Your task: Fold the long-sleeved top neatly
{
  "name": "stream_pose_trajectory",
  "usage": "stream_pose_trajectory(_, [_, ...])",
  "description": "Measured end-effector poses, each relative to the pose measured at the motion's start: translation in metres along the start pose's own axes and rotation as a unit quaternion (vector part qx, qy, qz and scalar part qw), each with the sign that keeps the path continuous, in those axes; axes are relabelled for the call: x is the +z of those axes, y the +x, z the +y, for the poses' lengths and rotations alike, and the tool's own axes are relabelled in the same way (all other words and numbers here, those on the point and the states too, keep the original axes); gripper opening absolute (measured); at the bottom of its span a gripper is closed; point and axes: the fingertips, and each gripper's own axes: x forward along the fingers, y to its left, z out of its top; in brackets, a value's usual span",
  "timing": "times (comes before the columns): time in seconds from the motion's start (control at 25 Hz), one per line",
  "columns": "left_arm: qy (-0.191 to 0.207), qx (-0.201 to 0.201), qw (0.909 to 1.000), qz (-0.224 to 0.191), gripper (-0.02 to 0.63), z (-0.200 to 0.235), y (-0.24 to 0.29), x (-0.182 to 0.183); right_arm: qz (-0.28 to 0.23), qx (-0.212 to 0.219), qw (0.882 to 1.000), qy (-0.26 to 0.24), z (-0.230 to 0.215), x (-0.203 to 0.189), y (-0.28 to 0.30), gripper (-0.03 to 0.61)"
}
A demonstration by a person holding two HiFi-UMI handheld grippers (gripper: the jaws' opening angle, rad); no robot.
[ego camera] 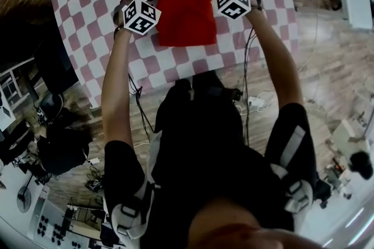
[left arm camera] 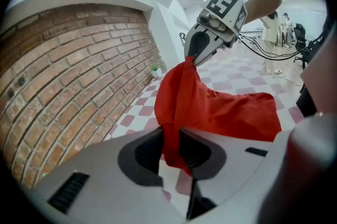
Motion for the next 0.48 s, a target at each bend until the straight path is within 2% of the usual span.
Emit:
stream_pose_trajectory(0.2, [0.024,0.031,0.9986,-0.037,0.080,-0.031,-0.043,0.005,-0.020,-0.039,0.999,-0.016,0.042,0.001,-0.051,0.048])
stream_pose_trajectory(0.48, [0.063,0.018,0.9962,-0.057,0.080,-0.099,-0.082,-0.005,-0.020,-0.042,0.998,-0.028,0.127,-0.026,-0.104,0.048])
